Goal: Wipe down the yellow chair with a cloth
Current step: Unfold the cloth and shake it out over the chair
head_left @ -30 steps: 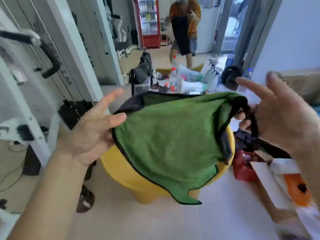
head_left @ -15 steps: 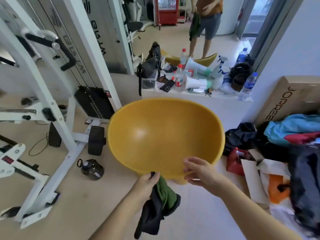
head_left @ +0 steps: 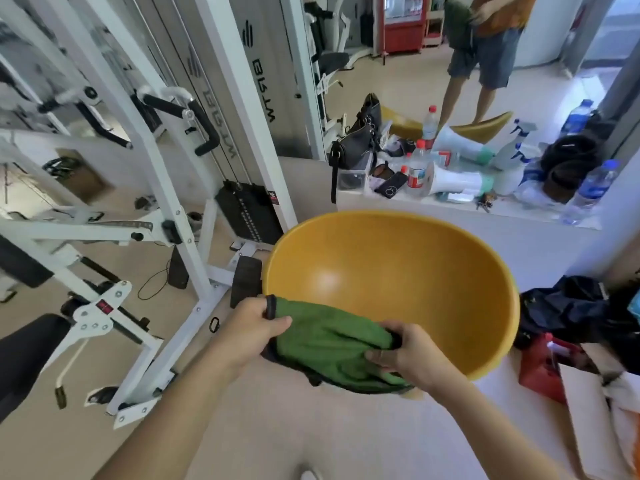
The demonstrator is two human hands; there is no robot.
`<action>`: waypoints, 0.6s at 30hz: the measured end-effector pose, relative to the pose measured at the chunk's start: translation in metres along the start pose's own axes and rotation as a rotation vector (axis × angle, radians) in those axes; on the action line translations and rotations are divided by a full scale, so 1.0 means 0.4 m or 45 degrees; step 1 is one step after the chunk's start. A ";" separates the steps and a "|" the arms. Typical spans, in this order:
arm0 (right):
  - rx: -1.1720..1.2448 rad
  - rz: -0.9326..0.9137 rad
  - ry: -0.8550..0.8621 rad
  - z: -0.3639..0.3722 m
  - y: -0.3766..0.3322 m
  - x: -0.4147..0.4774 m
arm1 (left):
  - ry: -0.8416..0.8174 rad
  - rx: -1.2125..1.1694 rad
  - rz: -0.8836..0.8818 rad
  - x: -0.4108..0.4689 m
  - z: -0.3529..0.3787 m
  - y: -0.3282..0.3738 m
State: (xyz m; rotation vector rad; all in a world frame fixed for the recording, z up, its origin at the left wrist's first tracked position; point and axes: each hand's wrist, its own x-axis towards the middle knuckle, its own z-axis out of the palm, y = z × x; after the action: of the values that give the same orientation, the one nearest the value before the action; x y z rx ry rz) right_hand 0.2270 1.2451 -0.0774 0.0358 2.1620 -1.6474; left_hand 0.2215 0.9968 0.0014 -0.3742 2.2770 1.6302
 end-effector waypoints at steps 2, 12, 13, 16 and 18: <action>-0.211 -0.062 0.006 -0.069 -0.069 0.037 | 0.062 0.234 0.005 0.061 -0.074 -0.016; -0.863 0.144 -0.482 -0.144 -0.394 0.241 | -0.462 1.328 0.391 0.341 -0.243 0.102; -0.931 0.155 -0.481 -0.147 -0.415 0.260 | -0.318 1.471 0.545 0.373 -0.256 0.116; -0.909 0.152 -0.299 -0.170 -0.459 0.321 | -0.233 1.084 0.584 0.478 -0.308 0.144; -0.530 0.195 -0.067 -0.183 -0.465 0.368 | -0.346 0.404 0.352 0.527 -0.316 0.180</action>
State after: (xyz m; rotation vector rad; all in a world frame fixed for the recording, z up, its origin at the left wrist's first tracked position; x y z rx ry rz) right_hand 0.0200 1.2239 0.0579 0.0341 2.3522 -1.0809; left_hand -0.0124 0.8938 0.0177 0.2329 2.3934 1.3013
